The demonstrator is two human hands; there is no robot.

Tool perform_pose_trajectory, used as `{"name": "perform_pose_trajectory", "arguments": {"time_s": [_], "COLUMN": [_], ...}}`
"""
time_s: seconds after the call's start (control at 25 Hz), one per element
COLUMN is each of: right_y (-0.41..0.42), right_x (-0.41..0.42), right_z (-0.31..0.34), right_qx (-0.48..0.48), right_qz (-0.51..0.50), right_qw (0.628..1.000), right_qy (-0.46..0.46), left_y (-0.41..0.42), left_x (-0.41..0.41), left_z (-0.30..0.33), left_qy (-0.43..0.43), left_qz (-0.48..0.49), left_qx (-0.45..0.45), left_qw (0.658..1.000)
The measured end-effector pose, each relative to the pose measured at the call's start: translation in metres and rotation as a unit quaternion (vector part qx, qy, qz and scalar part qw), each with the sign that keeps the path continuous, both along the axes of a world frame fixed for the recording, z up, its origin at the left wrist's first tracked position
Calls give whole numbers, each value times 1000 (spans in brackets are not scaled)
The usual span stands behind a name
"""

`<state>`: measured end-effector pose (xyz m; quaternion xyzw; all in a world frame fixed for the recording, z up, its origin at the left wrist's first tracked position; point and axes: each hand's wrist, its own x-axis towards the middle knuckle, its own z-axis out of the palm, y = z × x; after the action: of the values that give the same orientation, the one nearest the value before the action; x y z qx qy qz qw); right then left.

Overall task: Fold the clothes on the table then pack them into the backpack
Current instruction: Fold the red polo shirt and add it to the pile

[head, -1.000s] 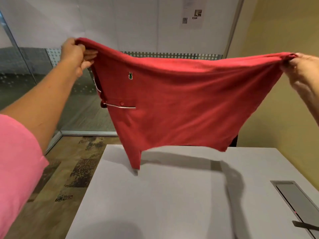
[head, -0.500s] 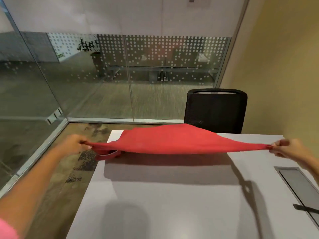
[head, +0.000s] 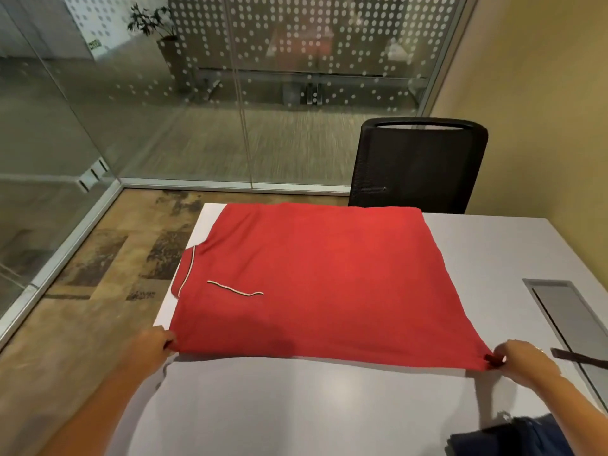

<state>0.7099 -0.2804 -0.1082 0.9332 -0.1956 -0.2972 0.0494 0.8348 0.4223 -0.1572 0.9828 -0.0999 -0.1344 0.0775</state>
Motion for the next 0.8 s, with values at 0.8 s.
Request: {"name": "perform_pose_trajectory", "arguments": {"time_s": [0.8], "right_y": [5], "right_x": [-11], "right_z": [-12], "right_qx": [130], "right_qz": [-94], "right_qw": [986], "right_qy": [-52], "left_y": [-95], "left_x": [38], "left_z": [2], "left_qy": [122], "left_qz": [224], "left_qx": [-150], "left_qw": [955]}}
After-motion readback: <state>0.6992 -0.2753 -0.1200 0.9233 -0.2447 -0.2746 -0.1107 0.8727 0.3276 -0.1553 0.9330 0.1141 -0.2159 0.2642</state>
